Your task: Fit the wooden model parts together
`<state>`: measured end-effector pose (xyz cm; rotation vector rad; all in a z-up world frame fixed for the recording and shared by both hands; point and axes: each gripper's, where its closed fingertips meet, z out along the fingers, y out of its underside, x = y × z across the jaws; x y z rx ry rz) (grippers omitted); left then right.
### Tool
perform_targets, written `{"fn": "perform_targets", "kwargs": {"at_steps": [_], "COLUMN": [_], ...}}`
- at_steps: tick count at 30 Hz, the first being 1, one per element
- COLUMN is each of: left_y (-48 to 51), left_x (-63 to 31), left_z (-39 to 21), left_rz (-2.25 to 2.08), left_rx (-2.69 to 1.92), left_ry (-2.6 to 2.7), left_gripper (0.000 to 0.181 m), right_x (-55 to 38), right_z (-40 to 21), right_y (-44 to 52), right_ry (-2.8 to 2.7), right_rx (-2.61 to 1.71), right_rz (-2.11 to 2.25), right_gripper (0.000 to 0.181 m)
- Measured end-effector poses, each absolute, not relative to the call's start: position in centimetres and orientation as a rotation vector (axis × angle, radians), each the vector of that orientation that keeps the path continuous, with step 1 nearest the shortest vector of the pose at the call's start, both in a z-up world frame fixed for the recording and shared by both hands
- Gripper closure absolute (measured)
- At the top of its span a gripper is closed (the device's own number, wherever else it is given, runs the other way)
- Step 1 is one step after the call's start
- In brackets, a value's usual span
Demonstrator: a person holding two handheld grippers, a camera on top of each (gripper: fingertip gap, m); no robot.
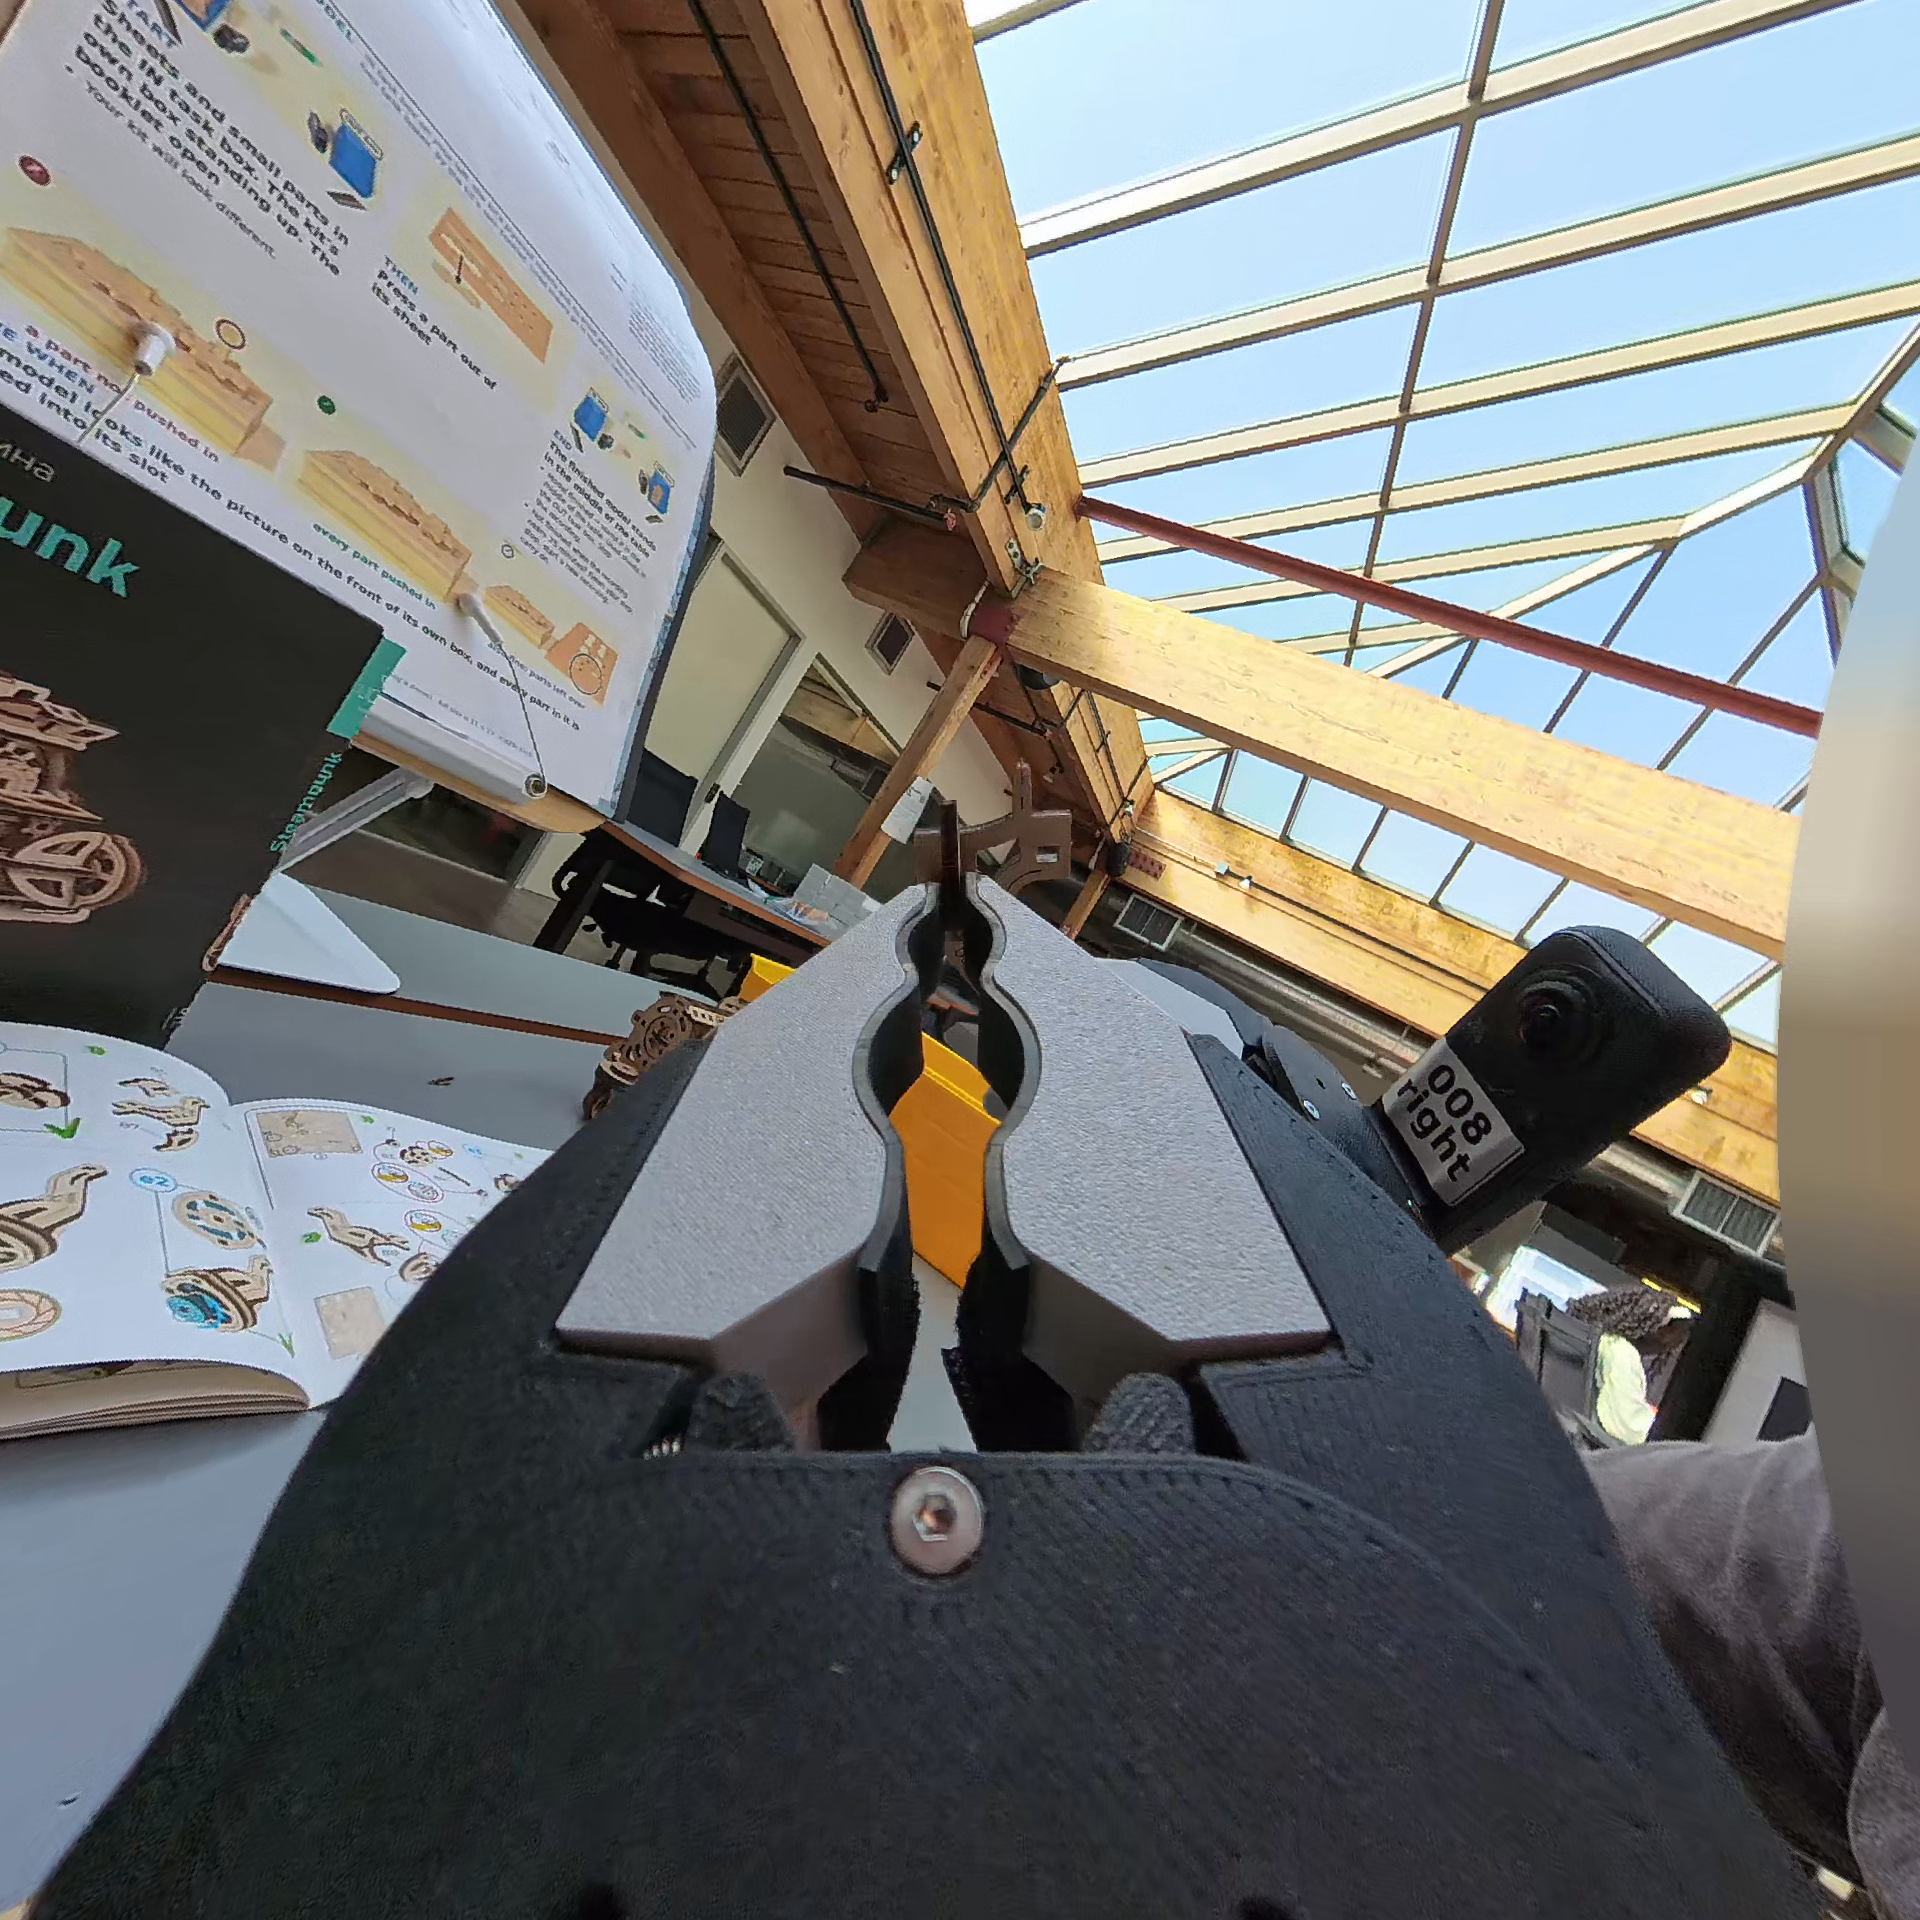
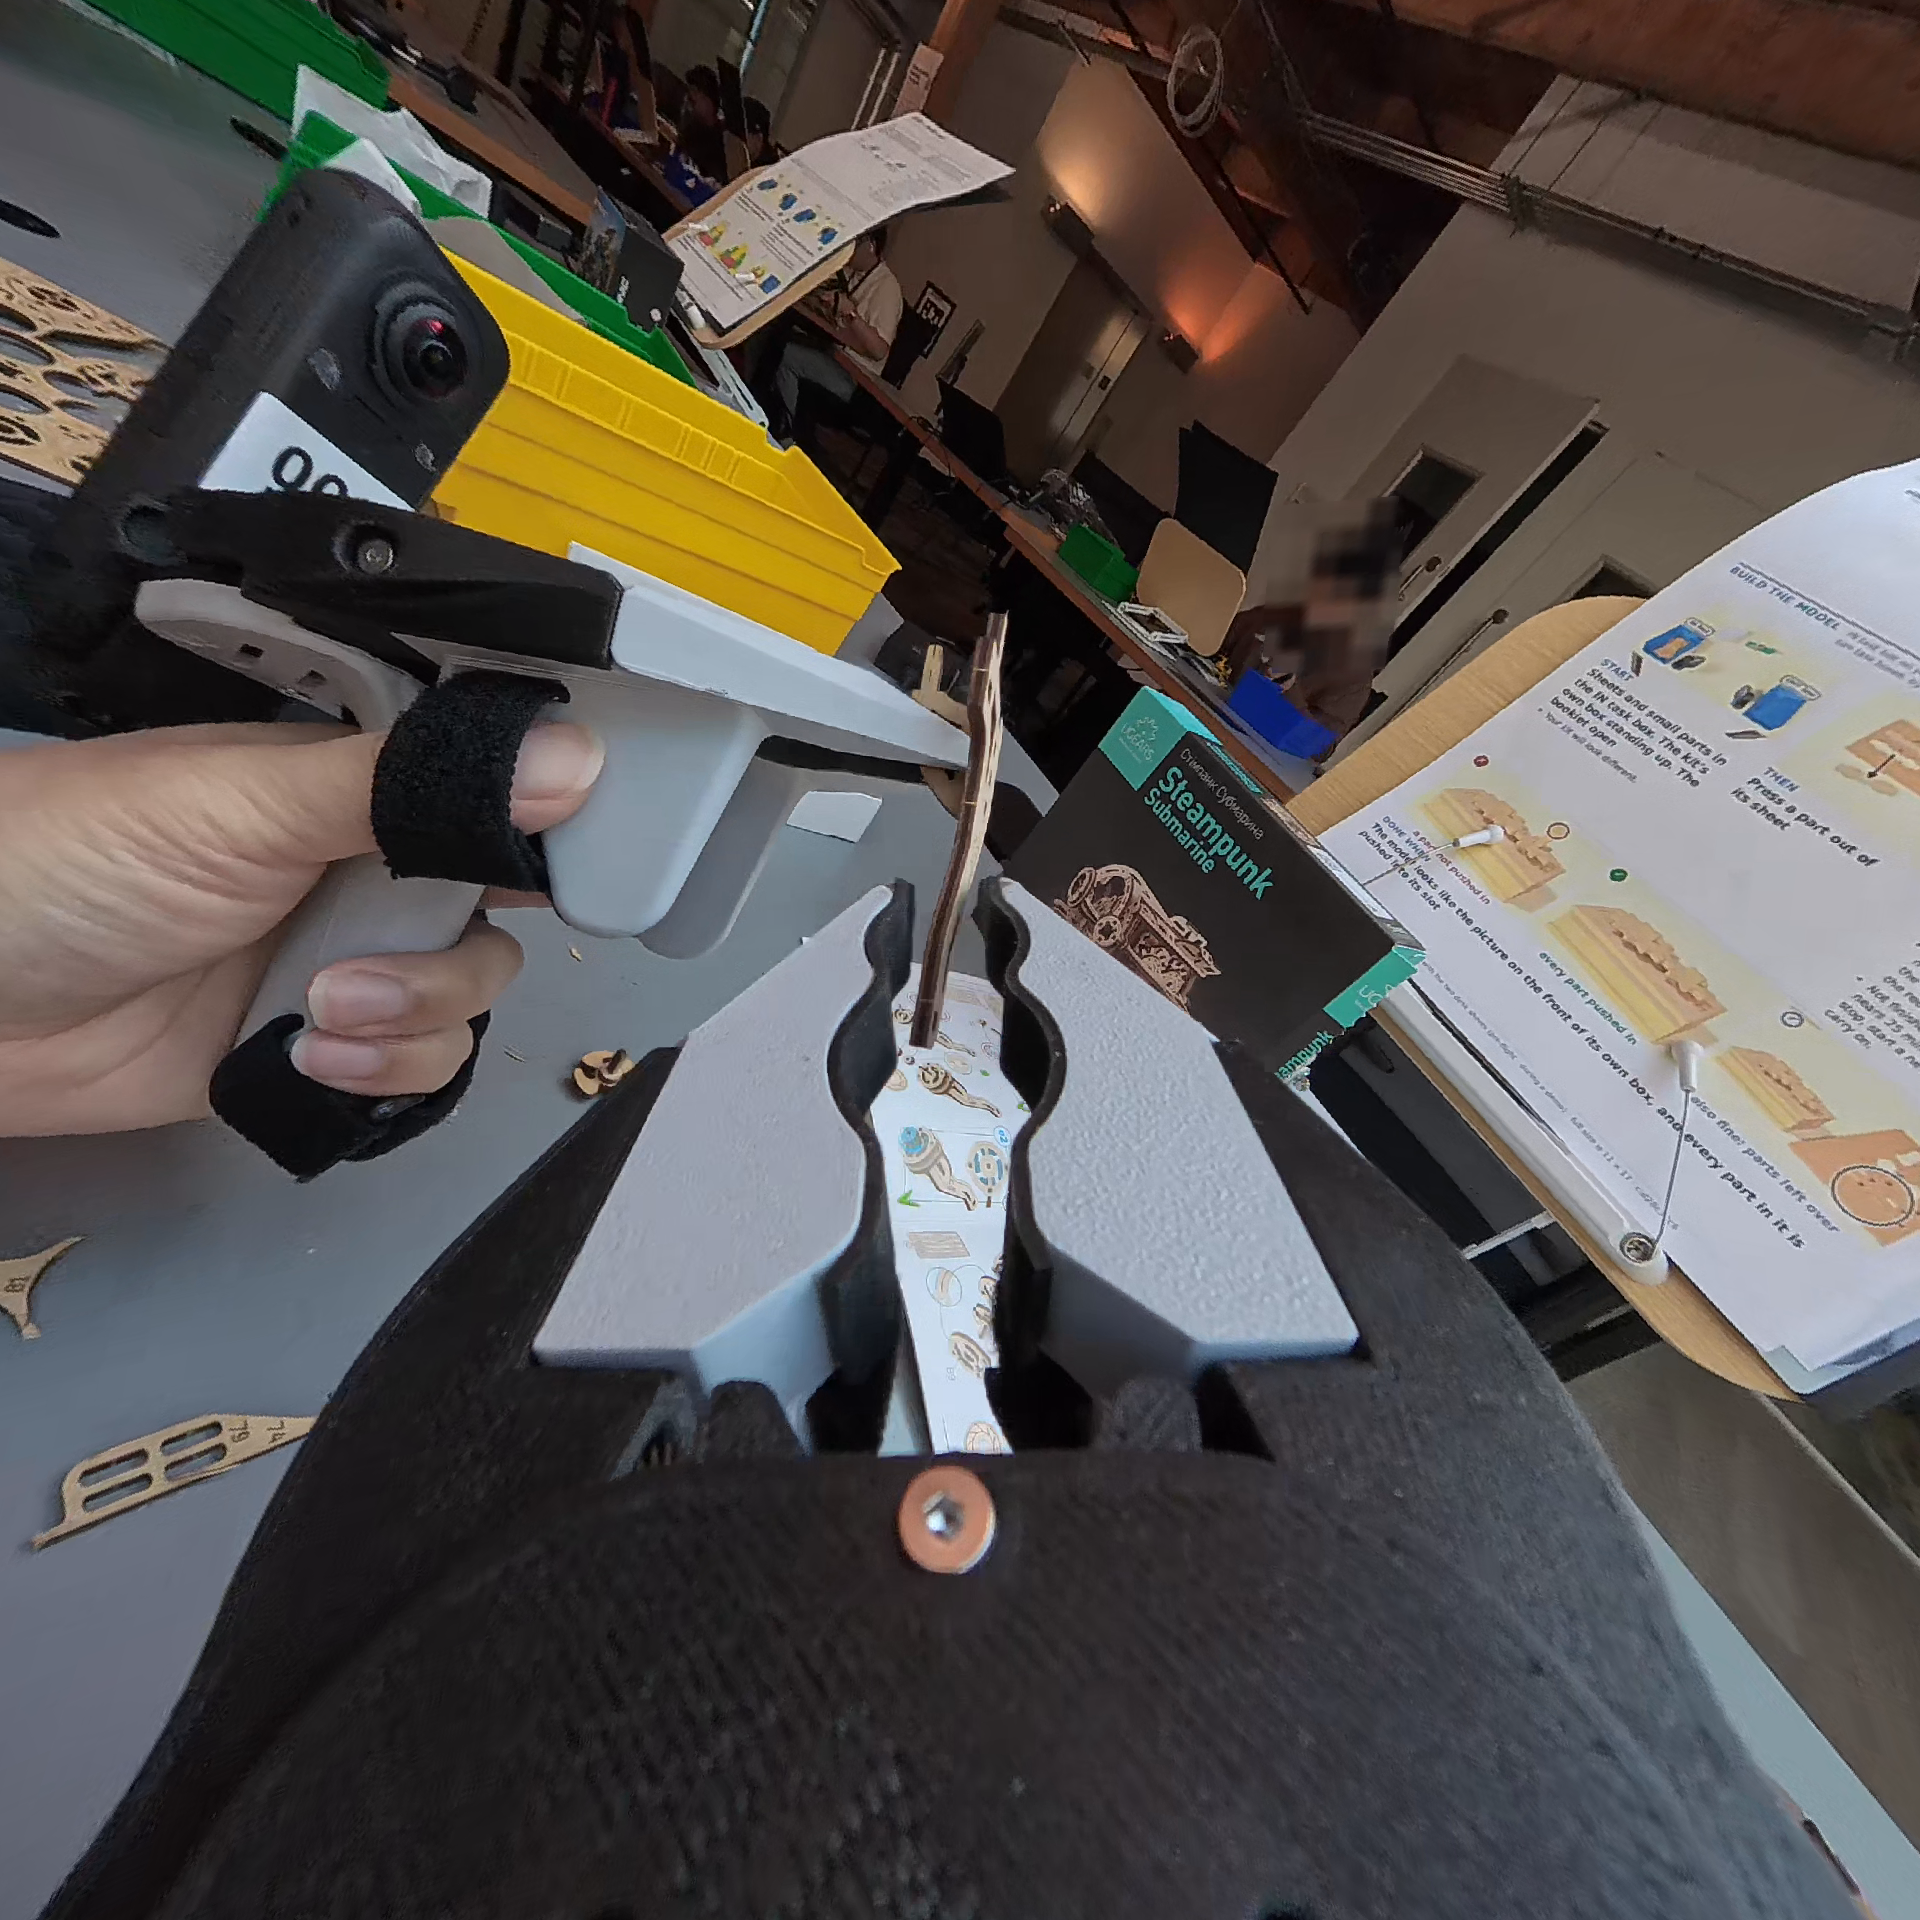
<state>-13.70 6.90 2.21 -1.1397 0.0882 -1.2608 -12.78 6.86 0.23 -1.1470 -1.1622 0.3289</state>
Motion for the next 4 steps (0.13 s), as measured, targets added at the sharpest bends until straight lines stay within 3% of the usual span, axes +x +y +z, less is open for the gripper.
{"fn": "perform_targets", "kwargs": {"at_steps": [4], "left_y": [5.6], "left_x": [-15.1], "left_z": [3.2], "left_rz": [-1.383], "left_rx": [-1.020], "left_ry": [0.131], "left_gripper": [0.181], "right_x": [-12.1], "right_z": [3.1], "right_y": [5.4], "right_ry": [-1.168], "right_rx": [-1.072], "right_rz": [0.415], "right_gripper": [0.152]}}
